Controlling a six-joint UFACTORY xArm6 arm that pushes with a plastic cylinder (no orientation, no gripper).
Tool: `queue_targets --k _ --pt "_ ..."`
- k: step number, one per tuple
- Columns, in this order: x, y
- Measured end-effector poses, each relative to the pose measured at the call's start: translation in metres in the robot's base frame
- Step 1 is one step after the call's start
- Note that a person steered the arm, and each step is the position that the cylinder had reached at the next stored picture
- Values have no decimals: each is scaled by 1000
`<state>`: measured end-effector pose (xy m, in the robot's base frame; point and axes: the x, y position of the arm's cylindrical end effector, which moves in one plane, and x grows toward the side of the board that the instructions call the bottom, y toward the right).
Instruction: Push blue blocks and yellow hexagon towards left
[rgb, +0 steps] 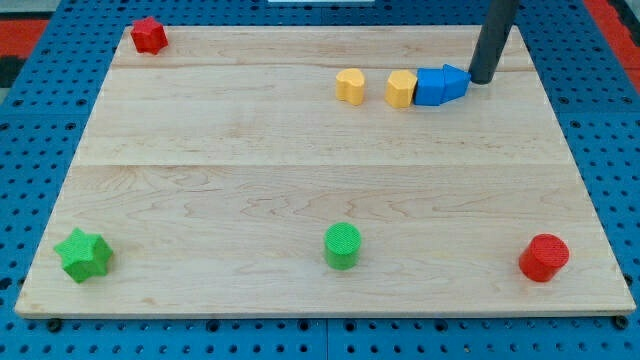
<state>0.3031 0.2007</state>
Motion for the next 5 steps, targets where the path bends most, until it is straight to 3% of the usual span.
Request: queue_targets --k 3,4,5 --pt "0 -28" --pt "2 -10" --pt "45 1"
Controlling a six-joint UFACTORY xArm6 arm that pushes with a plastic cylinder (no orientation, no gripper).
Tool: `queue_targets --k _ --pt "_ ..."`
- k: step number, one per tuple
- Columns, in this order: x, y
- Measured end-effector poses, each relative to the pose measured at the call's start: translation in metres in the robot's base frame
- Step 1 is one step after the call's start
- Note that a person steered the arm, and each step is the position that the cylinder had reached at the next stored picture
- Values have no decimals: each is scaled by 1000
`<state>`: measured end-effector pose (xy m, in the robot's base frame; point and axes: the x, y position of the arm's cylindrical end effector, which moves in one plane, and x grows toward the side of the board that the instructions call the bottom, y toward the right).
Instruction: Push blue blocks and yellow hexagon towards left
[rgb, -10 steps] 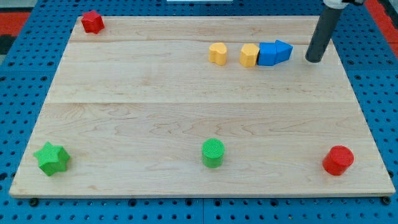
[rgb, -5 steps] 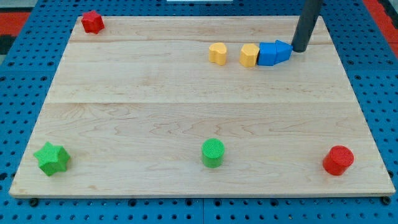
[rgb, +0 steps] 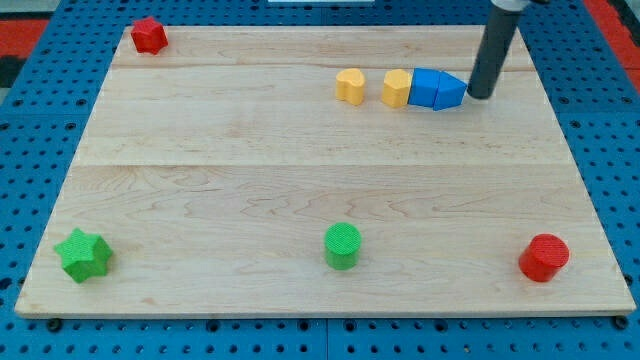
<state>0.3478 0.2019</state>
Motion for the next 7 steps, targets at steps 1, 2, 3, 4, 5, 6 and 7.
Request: queue_targets --k 1,2,3,4,5,6,7 --pt "19 0" --pt "7 0" --pt "-10 0" --pt "-19 0" --pt "-23 0" --pt "-23 -1" --pt "-15 0"
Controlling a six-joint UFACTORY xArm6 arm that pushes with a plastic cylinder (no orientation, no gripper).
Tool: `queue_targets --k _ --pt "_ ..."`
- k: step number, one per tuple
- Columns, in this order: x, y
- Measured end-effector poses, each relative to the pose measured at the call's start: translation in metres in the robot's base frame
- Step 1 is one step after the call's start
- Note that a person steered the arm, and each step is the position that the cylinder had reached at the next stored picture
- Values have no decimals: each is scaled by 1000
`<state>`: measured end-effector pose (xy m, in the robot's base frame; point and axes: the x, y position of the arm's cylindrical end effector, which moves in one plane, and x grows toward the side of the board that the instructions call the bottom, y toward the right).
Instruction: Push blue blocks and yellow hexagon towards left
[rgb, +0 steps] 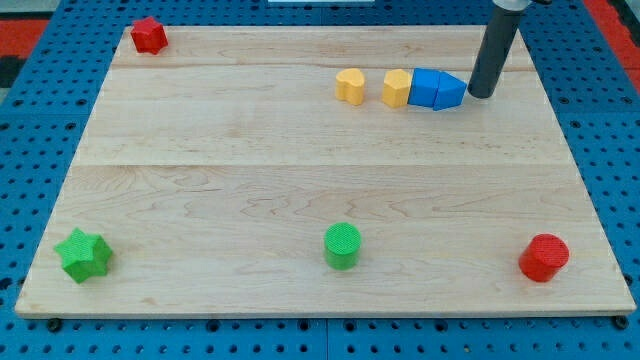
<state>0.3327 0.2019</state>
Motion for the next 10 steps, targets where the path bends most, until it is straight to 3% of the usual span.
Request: queue_targets --k 6,8,10 --pt "0 -38" --pt "28 -39" --pt "12 -72"
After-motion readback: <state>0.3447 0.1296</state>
